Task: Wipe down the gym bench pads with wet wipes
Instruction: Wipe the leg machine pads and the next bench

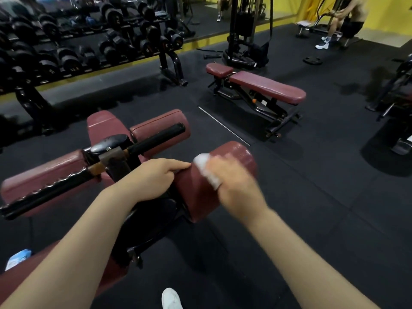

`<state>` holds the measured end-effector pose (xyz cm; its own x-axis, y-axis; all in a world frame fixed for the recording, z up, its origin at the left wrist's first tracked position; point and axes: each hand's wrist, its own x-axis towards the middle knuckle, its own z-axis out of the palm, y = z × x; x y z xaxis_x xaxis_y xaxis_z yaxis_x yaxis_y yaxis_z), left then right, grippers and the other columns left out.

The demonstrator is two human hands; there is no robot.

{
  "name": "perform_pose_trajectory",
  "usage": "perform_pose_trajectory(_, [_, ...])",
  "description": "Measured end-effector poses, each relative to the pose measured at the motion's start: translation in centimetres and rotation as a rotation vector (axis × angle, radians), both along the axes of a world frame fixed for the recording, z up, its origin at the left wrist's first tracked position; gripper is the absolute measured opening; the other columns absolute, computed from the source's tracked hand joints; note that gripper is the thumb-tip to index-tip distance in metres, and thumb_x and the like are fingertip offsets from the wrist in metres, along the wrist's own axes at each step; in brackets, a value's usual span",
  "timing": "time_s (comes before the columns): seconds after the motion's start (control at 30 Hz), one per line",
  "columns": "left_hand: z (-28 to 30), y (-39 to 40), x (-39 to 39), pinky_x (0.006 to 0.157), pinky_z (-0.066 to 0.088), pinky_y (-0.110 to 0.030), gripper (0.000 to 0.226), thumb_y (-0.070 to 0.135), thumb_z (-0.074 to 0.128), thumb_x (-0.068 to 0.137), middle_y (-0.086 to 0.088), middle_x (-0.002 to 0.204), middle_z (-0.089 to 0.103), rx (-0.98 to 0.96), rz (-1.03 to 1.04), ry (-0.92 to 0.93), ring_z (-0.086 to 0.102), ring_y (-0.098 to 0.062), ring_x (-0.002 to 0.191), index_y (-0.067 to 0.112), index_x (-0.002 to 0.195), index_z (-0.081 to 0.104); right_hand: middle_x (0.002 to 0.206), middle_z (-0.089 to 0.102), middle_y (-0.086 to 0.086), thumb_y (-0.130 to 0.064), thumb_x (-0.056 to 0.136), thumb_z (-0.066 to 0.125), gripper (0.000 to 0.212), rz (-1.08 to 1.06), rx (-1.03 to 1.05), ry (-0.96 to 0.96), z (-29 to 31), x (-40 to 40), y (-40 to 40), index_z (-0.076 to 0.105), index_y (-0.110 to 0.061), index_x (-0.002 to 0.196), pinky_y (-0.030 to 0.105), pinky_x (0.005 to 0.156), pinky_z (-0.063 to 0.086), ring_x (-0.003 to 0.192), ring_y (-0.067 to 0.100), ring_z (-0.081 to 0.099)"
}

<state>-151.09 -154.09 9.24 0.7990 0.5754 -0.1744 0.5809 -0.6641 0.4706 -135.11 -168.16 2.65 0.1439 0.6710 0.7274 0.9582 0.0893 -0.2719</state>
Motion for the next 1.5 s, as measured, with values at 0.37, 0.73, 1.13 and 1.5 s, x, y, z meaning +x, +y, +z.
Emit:
perform_pose_trajectory(0.37, [-0.2, -0.3, -0.9, 0.108, 0.027, -0.013, 0.059, 0.001, 0.037, 0.093, 0.023, 0.135, 0.052, -0.028, 0.018, -0.017, 0.044, -0.001, 0.131, 0.035, 0.138, 0.056, 0.118, 0.069, 0.012, 0.005, 0.090, 0.054, 0.037, -0.130, -0.003, 0.068, -1.1, 0.3, 0.4, 0.066, -0.007, 0.123, 0.032, 0.116, 0.028, 0.114, 0.024, 0.061])
perform_pose_trajectory(0.73, [0.1, 1.1, 0.4, 0.115, 0.026, -0.019, 0.057, -0.001, 0.037, 0.093, 0.018, 0.137, 0.055, -0.103, 0.000, 0.033, 0.044, -0.003, 0.133, 0.029, 0.135, 0.060, 0.120, 0.067, 0.010, -0.001, 0.091, 0.045, 0.034, -0.250, 0.005, 0.171, -1.2, 1.3, -0.2, 0.068, 0.002, 0.116, 0.025, 0.118, 0.021, 0.117, 0.032, 0.059])
perform_pose_trajectory(1.13, [0.7, 2.5, -0.2, 0.119, 0.028, -0.028, 0.048, 0.003, 0.037, 0.097, 0.014, 0.136, 0.058, -0.266, 0.023, 0.028, 0.048, -0.001, 0.130, 0.024, 0.132, 0.062, 0.129, 0.064, 0.012, 0.005, 0.090, 0.046, 0.038, -0.167, 0.043, 0.122, -1.9, -1.0, -0.2, 0.067, -0.003, 0.121, 0.047, 0.112, 0.035, 0.122, 0.027, 0.059])
perform_pose_trajectory(1.5, [0.9, 1.5, -0.2, 0.119, 0.022, -0.024, 0.040, 0.022, 0.036, 0.105, 0.017, 0.143, 0.050, -0.204, 0.038, 0.121, 0.041, -0.002, 0.136, 0.026, 0.138, 0.057, 0.121, 0.068, 0.000, 0.005, 0.091, 0.040, 0.038, -0.393, 0.050, 0.308, -2.0, 1.4, -1.6, 0.069, -0.004, 0.114, 0.025, 0.115, 0.030, 0.116, 0.019, 0.064])
